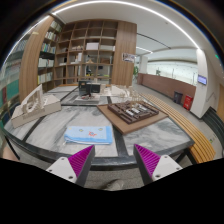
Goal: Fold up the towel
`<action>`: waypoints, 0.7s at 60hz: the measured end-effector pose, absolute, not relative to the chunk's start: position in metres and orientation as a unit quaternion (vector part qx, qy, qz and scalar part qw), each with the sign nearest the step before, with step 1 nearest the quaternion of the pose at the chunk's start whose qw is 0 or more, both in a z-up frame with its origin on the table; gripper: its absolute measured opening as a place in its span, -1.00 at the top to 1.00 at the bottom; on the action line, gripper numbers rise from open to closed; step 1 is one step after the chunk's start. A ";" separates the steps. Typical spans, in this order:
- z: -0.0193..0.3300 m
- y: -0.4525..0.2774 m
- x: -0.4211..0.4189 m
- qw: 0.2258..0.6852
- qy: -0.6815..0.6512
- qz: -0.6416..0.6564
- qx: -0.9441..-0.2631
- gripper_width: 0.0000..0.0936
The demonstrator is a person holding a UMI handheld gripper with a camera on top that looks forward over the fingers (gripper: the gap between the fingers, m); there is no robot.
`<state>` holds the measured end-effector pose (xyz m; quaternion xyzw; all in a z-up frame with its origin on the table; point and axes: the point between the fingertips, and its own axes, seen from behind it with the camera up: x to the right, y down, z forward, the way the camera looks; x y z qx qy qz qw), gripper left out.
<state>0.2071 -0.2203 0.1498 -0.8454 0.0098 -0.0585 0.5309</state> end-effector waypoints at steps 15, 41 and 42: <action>0.117 -0.141 0.148 0.519 -0.027 -0.028 -0.854 -0.70; 0.001 -0.003 -0.025 0.454 -0.138 0.026 -0.880 -0.11; -0.007 -0.003 -0.024 0.446 -0.141 0.022 -0.884 -0.02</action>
